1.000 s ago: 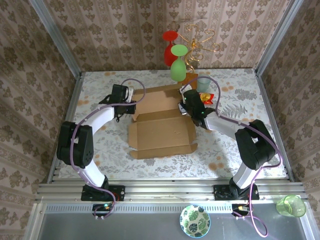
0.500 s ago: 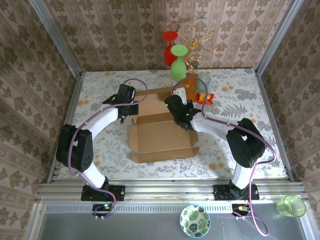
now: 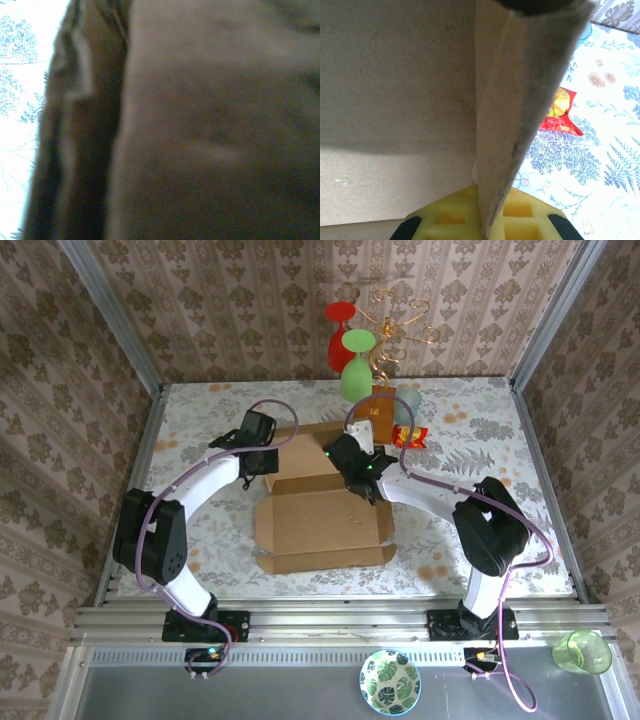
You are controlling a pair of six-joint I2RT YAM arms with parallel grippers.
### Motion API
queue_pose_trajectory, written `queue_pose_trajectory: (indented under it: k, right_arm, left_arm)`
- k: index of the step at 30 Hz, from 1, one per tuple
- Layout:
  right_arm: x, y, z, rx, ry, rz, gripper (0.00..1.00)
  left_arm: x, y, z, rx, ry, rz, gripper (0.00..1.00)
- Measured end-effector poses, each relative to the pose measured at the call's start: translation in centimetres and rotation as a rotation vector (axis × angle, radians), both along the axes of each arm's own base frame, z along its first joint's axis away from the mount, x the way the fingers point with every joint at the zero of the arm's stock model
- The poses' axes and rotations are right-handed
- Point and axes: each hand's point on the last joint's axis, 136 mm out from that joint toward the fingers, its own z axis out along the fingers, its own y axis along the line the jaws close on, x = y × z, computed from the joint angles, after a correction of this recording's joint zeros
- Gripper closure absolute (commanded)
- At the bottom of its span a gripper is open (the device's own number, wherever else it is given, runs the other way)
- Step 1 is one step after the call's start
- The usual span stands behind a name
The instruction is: Fold the paper box
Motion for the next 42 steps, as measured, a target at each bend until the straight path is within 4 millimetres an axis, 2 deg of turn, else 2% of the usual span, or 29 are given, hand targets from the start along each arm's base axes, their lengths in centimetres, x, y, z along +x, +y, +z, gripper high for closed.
queue_pose_trajectory:
  k: [7, 19, 20, 21, 25, 29, 34, 38, 42]
  right_arm:
    - [-0.3, 0.2, 1.8, 0.039, 0.023, -0.047, 1.0]
    - [0.0, 0.2, 0.4, 0.075, 0.061, -0.029, 1.0]
    - [0.1, 0.1, 0.2, 0.084, 0.071, -0.025, 1.0]
    - [0.2, 0.0, 0.1, 0.09, 0.078, -0.022, 1.0]
    - [0.7, -0.5, -0.5, 0.127, 0.111, -0.016, 1.0]
    - [0.9, -0.5, -1.1, 0.178, 0.154, 0.002, 1.0]
    - [1.1, -0.8, -1.6, 0.23, 0.19, 0.011, 1.0]
    - [1.3, -1.2, -1.9, 0.255, 0.21, 0.011, 1.0]
    - [1.3, -1.6, -2.3, 0.256, 0.229, 0.017, 1.0]
  left_arm:
    - [0.3, 0.3, 0.5, 0.02, -0.018, 0.032, 1.0]
    - [0.3, -0.1, 0.5, -0.004, -0.009, 0.018, 0.99]
    - [0.2, -0.1, 0.5, -0.001, -0.002, 0.017, 0.93]
    - [0.3, -0.2, 0.7, -0.002, 0.002, 0.016, 0.9]
    - [0.5, -0.6, 1.6, -0.013, 0.007, 0.01, 0.85]
    - [0.5, -1.1, 1.9, -0.044, 0.014, 0.006, 0.67]
    - [0.2, -1.7, 1.8, -0.079, 0.034, -0.011, 0.51]
    - [0.2, -1.8, 1.8, -0.084, 0.036, -0.012, 0.4]
    - [0.2, -1.2, 2.1, -0.094, 0.03, -0.003, 0.36]
